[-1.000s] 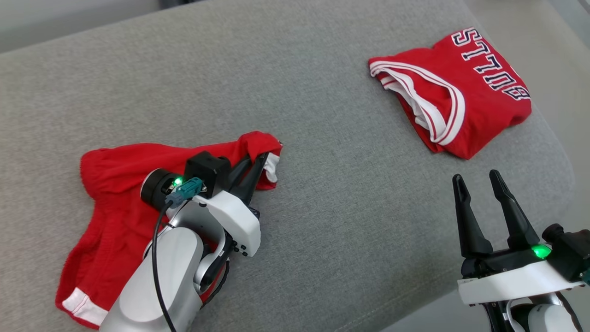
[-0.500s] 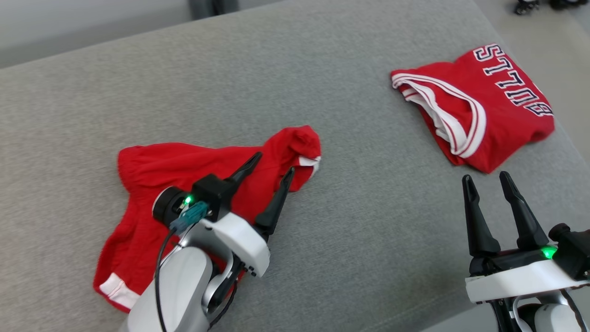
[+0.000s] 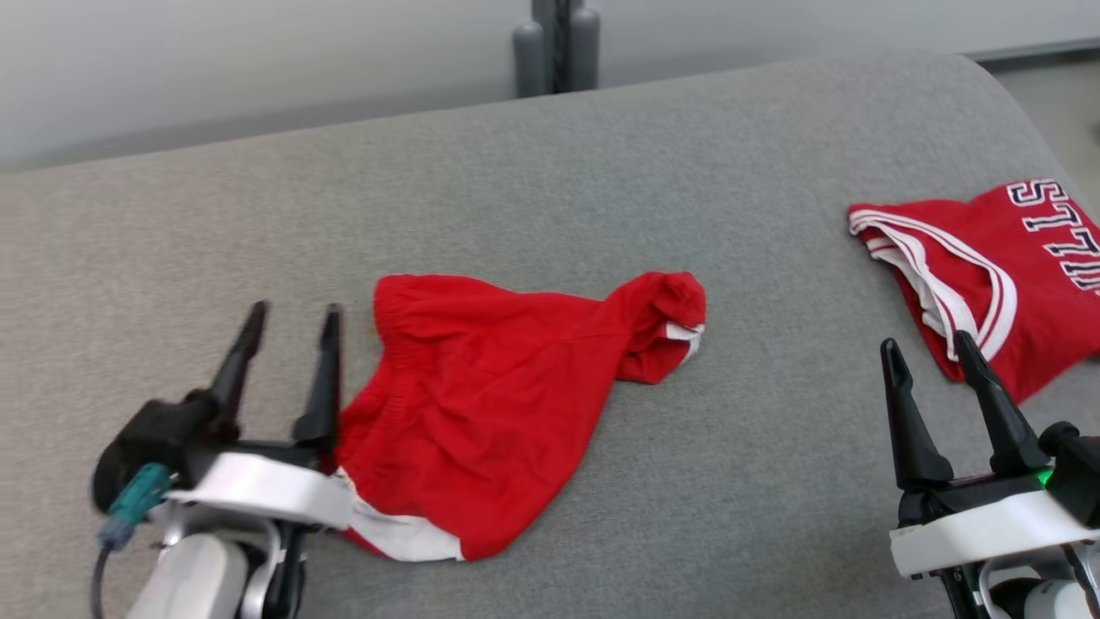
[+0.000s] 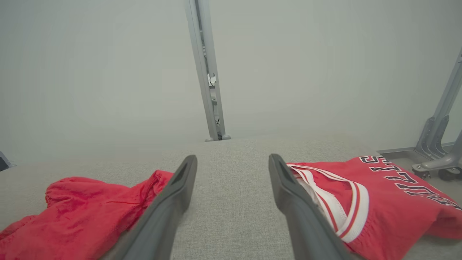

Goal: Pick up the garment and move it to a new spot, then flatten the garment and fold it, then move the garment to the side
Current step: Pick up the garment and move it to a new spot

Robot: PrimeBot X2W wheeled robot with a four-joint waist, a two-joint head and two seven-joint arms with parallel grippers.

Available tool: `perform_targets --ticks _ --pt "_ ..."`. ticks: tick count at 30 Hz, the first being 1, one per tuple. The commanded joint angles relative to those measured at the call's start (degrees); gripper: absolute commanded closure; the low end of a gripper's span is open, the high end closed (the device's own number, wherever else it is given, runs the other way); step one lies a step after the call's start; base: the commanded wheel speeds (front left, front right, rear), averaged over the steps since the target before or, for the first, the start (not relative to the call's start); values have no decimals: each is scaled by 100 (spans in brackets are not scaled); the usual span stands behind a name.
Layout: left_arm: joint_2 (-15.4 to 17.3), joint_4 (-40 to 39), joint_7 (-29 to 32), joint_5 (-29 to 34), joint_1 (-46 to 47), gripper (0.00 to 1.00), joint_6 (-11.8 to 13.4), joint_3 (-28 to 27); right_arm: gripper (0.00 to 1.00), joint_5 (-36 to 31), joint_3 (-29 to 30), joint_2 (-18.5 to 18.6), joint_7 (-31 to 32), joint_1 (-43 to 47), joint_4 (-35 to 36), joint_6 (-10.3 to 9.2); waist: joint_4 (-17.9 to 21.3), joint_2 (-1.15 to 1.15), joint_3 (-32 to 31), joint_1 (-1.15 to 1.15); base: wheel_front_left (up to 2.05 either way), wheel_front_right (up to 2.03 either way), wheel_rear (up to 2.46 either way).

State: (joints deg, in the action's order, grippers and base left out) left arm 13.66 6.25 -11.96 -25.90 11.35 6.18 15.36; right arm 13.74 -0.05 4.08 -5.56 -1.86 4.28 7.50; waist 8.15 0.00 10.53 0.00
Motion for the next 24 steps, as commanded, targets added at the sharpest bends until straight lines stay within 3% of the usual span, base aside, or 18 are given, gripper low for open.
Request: perform_targets --ticks 1,10,24 --pt "80 -114 -62 -71 -178 0 89 -135 0 -32 -2 65 41 59 1 -2 -203 0 -216 0 0 0 0" --pt "404 -601 27 -9 -937 0 355 -366 0 -65 -49 184 221 286 -43 -2 -464 0 -617 0 0 0 0" --pt "513 -1254 469 -10 -1780 0 628 -214 0 -82 68 203 439 815 142 -2 -585 0 -1071 0 0 0 0"
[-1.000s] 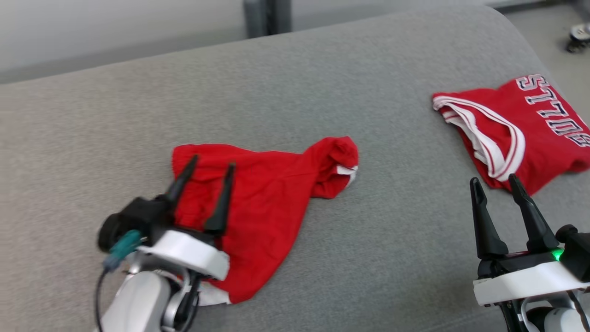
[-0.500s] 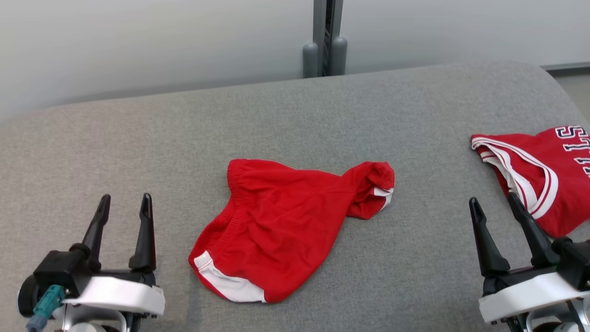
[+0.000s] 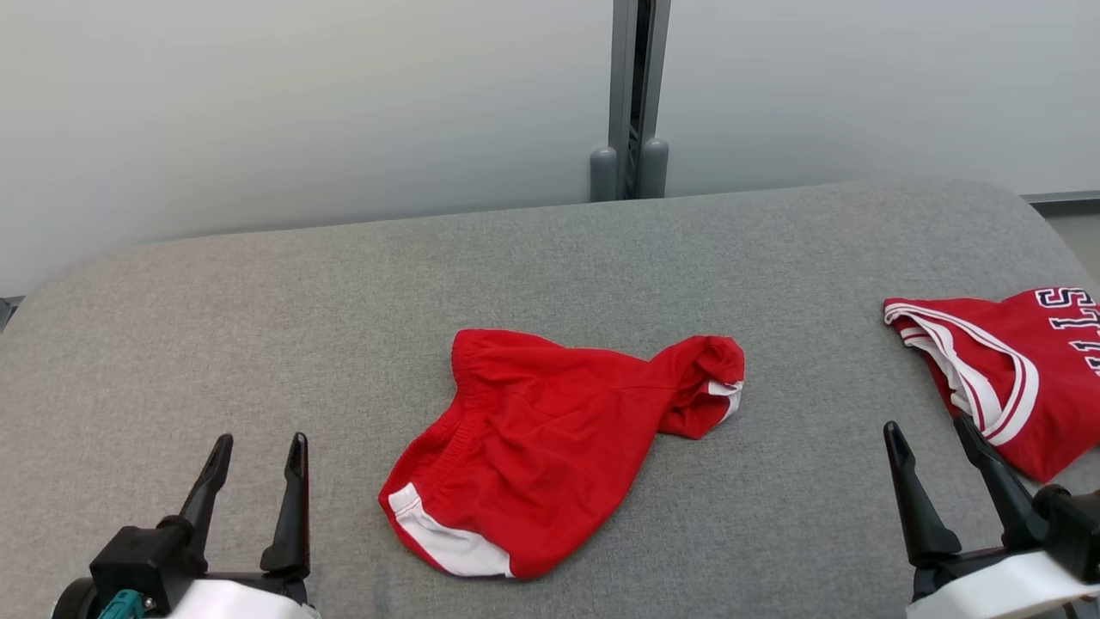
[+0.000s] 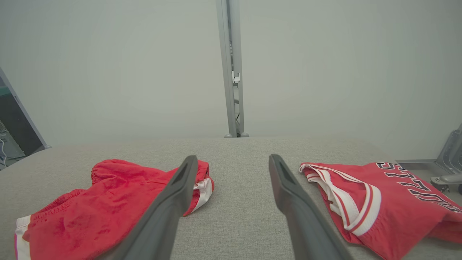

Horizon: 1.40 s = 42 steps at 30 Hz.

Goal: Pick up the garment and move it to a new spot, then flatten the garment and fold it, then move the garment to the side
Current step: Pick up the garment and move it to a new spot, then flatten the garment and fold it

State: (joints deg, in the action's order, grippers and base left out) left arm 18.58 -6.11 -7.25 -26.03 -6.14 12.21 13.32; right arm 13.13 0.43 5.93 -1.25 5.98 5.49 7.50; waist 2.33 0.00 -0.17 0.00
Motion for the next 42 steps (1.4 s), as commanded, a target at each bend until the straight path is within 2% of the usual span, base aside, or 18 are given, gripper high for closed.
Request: perform_targets --ticks 1,16,42 --pt "27 -18 10 1 -51 0 40 -8 0 -34 31 6 23 59 42 -2 -7 0 -14 0 0 0 0" --pt "93 9 84 -64 -144 0 66 22 0 -118 169 -103 147 254 293 -2 -7 0 -123 0 0 0 0" --pt "186 -31 155 -21 52 0 83 126 0 -52 188 -187 63 243 233 -2 -43 0 -129 0 0 0 0"
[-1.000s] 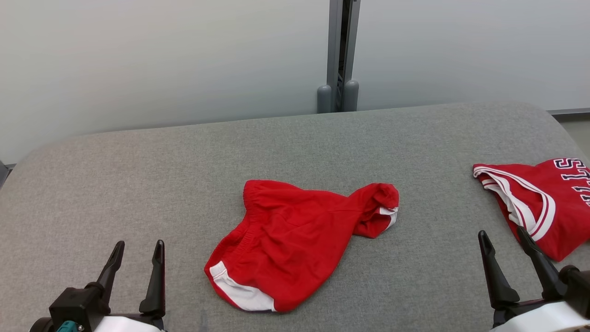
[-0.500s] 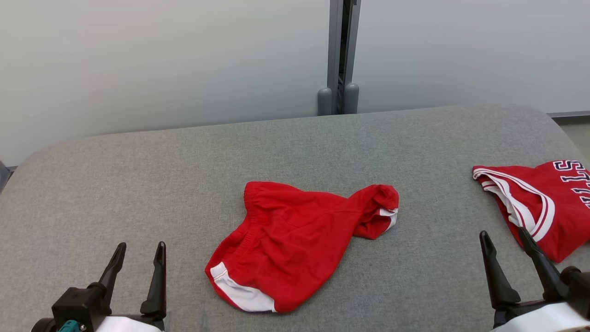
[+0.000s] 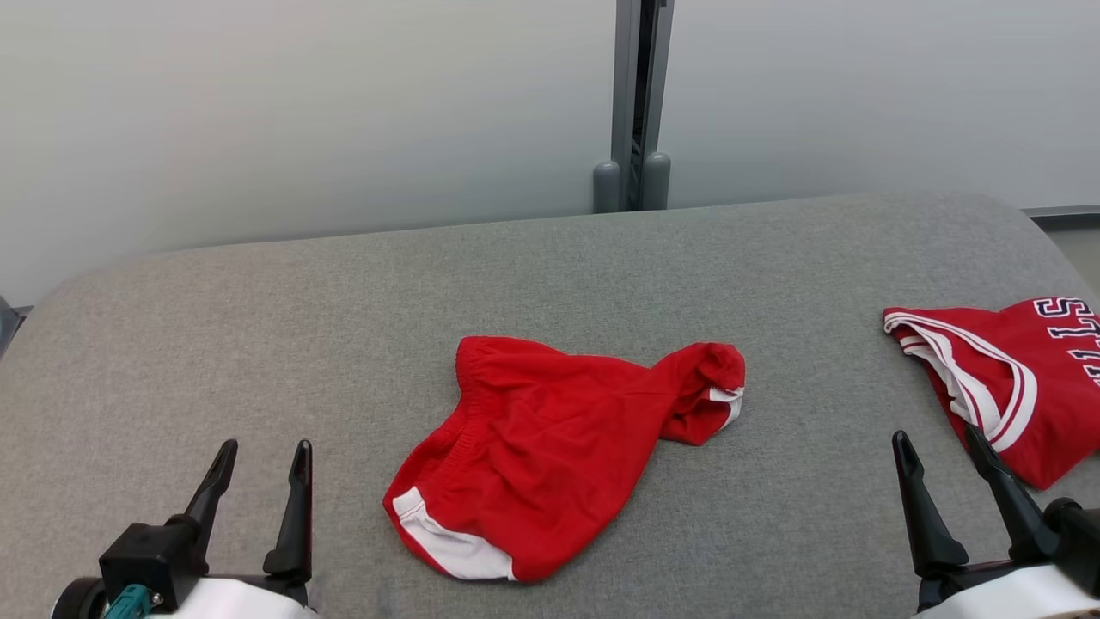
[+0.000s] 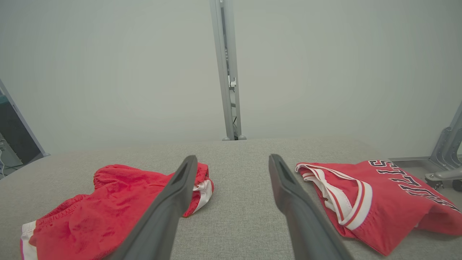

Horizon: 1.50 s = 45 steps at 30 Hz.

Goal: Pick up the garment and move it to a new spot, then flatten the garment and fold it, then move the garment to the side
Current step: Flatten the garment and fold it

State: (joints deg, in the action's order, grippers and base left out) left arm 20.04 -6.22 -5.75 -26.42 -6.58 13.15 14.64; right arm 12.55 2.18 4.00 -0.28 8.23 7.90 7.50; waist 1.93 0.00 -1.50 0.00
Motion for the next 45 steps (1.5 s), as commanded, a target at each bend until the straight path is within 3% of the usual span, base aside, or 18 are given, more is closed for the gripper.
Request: perform_targets --ticks 1,6,17,23,30,31,32,33,39,45 --pt "52 -25 4 45 145 0 -29 14 0 9 12 4 -35 10 -1 -2 -6 0 18 0 0 0 0" --pt "150 35 243 99 549 0 -360 313 0 9 -61 6 -20 -97 39 -2 12 0 186 0 0 0 0" --pt "428 962 1269 -122 1526 0 -1545 1103 0 78 -324 7 -212 -495 -133 -2 348 0 973 0 0 0 0" --pt "797 1376 2016 -358 1738 0 -1843 1283 0 110 -353 2 -386 -702 -310 -2 544 0 1336 0 0 0 0" --pt "1079 1502 2522 -548 1903 0 -1976 1467 0 110 -390 0 -462 -843 -411 -2 617 0 1480 0 0 0 0" --pt "1114 1476 2576 -583 1918 8 -1990 1497 0 107 -385 0 -479 -859 -416 -2 620 0 1489 0 0 0 0" --pt "1140 1439 2618 -623 1930 43 -2009 1530 0 107 -377 0 -490 -870 -428 -2 621 0 1493 0 0 0 0" --pt "1194 1404 2687 -649 1935 100 -2018 1595 0 107 -370 -1 -498 -870 -435 -2 619 0 1494 0 0 0 0" --pt "1376 809 2683 -826 2057 100 -2057 1810 0 127 -282 8 -526 -871 -483 -2 574 0 1434 0 0 0 0" --pt "1423 -289 2747 -1211 2301 100 -2062 2028 0 92 -206 -24 -476 -850 -407 -2 536 0 1327 0 0 0 0"
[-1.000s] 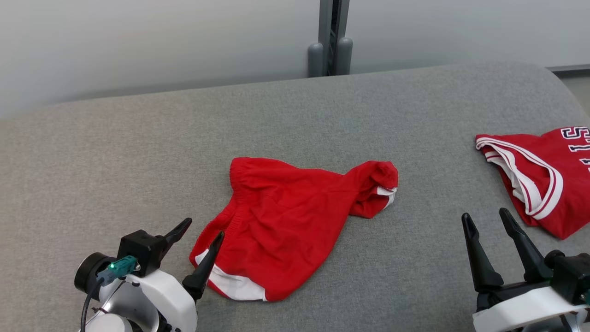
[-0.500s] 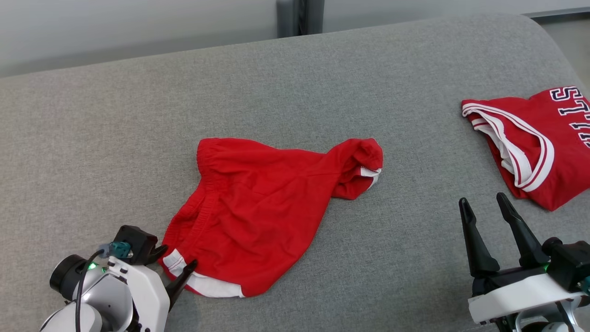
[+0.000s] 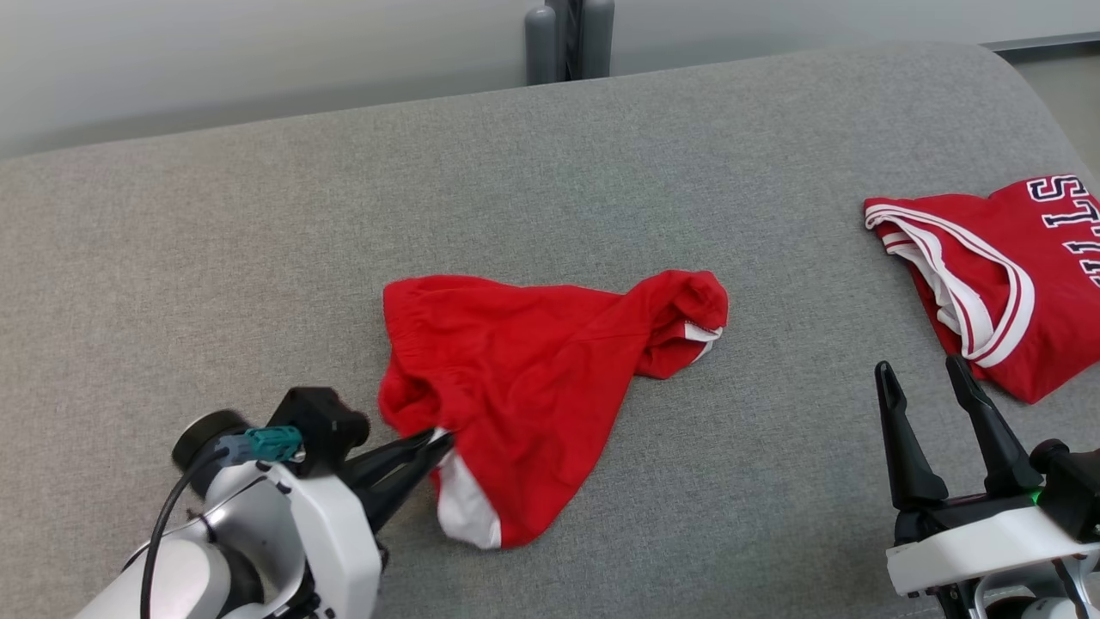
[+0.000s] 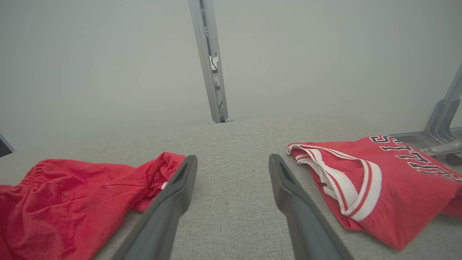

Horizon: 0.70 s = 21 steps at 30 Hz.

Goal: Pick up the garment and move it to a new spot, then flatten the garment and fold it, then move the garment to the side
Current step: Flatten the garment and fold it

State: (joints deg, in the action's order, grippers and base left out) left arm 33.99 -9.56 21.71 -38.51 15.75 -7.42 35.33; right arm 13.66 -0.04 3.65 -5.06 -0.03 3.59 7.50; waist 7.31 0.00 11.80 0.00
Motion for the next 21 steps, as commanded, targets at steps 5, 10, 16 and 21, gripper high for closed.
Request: perform_targets --ticks 5,10,16,21 --pt "-98 -807 25 -311 459 100 -5 248 0 12 36 -13 1 -43 28 -2 35 0 -66 0 0 0 0" --pt "-495 -1293 -119 -588 1015 100 -6 549 0 81 -2 -31 -51 -88 -46 -2 147 0 -97 0 0 0 0" --pt "-990 -1030 -622 -675 1403 100 166 280 0 180 -87 -50 -125 -146 -140 -2 345 0 -127 0 0 0 0" --pt "-808 -270 -953 -549 1121 100 678 -242 0 244 -63 -62 -190 -98 -204 -2 440 0 -82 0 0 0 0"
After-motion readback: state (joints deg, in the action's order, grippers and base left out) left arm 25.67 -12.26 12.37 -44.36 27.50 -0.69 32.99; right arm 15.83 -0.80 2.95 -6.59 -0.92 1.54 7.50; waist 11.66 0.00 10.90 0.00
